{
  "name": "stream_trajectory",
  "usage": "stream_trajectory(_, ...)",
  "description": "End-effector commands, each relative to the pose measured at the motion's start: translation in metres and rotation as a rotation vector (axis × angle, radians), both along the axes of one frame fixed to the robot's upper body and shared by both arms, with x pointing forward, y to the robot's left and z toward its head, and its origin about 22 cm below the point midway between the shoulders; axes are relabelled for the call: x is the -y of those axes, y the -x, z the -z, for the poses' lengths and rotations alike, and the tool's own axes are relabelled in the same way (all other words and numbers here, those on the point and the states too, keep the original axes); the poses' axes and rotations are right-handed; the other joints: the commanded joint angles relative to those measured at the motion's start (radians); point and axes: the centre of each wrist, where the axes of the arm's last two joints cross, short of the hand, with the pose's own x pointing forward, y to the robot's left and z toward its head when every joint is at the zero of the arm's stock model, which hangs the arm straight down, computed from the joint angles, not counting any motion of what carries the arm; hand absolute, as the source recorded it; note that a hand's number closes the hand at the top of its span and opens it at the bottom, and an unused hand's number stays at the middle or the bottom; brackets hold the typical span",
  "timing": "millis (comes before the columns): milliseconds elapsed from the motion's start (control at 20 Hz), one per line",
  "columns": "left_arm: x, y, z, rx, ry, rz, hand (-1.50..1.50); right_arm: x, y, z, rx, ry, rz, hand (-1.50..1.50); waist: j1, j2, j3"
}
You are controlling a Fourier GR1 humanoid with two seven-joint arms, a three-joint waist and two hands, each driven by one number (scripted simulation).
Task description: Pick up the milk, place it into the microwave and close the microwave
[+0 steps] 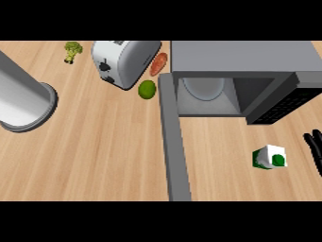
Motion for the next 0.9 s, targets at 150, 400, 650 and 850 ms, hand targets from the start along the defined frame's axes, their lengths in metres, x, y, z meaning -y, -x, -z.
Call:
stream_trajectory(150, -0.019, 0.019, 0.014, 0.007, 0.012, -0.016, -1.5, 0.024, -0.012, 0.031, -0.045, 0.021, 0.005, -1.5, 0.001, 0.001, 0.0)
stream_trajectory(400, -0.025, 0.019, -0.008, 0.013, -0.013, -0.016, -1.5, 0.03, -0.02, 0.061, -0.069, -0.012, 0.058, -1.5, 0.0, 0.001, 0.0)
stream_trajectory(650, -0.031, 0.035, -0.008, -0.016, -0.003, 0.003, -1.5, 0.031, -0.03, 0.085, -0.112, -0.01, 0.133, -1.5, 0.004, 0.001, 0.0)
stream_trajectory(850, -0.03, 0.052, -0.016, 0.004, -0.01, 0.007, -1.5, 0.041, -0.036, 0.119, -0.144, 0.018, 0.156, -1.5, 0.01, 0.0, 0.001)
